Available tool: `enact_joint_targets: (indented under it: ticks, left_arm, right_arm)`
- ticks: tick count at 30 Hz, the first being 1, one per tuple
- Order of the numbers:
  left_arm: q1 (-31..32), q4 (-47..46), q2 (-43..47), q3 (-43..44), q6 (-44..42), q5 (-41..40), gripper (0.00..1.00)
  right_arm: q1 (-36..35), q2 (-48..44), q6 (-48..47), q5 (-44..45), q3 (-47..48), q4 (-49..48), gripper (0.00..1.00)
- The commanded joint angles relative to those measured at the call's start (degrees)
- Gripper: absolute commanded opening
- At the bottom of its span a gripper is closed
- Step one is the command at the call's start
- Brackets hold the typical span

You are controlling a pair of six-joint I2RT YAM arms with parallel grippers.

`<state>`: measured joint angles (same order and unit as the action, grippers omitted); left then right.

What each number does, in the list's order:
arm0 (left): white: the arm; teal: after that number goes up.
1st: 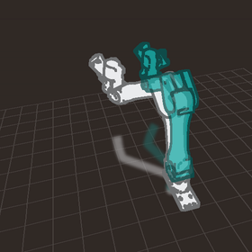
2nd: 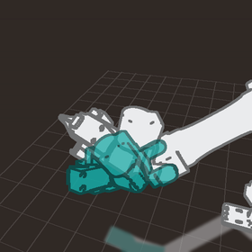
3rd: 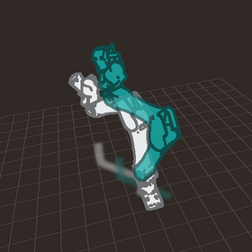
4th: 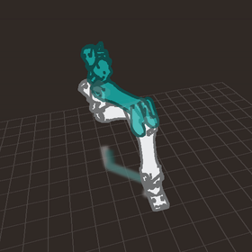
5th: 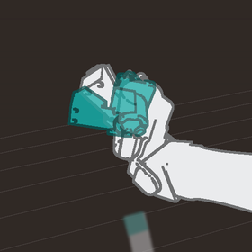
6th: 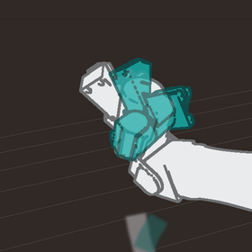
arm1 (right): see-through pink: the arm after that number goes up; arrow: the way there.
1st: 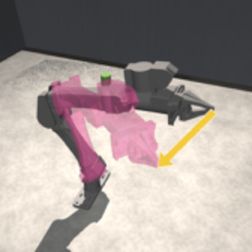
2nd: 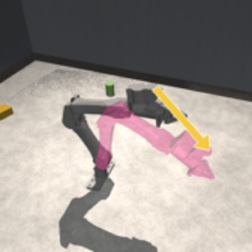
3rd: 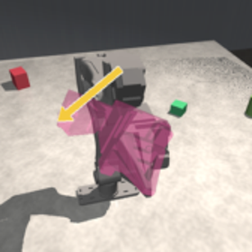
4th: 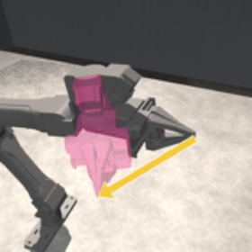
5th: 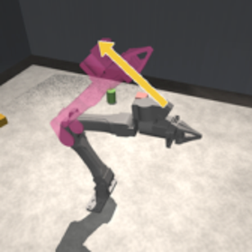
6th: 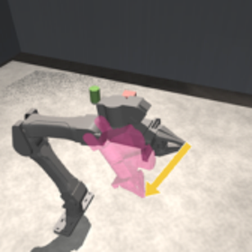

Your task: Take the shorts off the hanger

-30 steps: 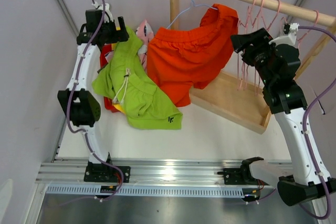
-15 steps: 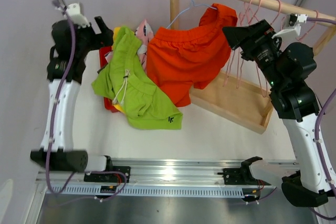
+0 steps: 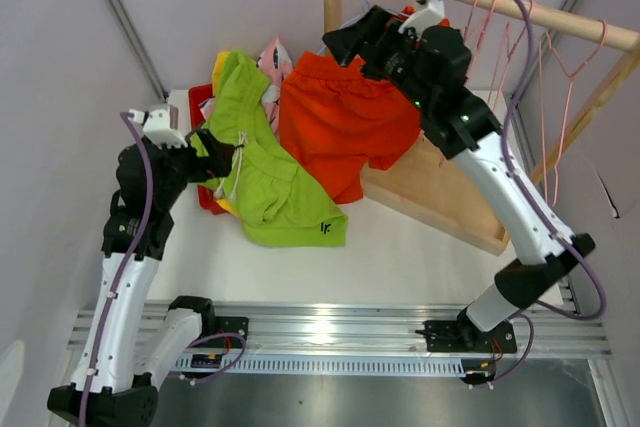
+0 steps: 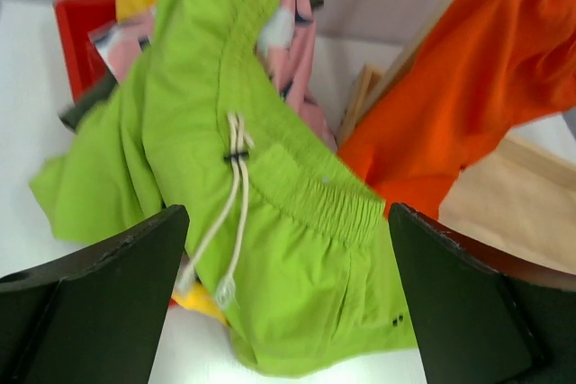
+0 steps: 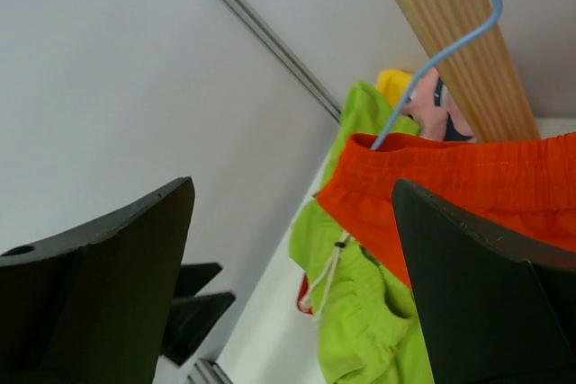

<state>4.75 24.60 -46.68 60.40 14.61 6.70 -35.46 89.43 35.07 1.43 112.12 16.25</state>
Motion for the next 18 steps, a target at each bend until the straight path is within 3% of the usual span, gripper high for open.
enact_joint_targets:
  ticks: [1,11,14,18]
  left_arm:
    - [1.04,-3.24,5.97,-5.46,3.49,2.88,0.99]
    - [1.93,-3.68,13.37,-14.53,2.79,3.32,0.99]
    - [2.36,-3.95,13.28,-14.26,2.44,3.94,0.99]
    - [2.45,-3.94,13.1,-14.17,2.35,3.76,0.99]
  right_arm:
    - [-0.31,4.78,-3.59,5.15,5.3,-1.58,0.97]
    - [0.31,20.52,-5.54,9.11,20.33,-2.89,0.93]
    - [0.31,23.24,-5.54,10.43,22.09,-5.17,0.85]
    - [0.31,24.65,-5.54,11.57,22.45,-7.37,0.63]
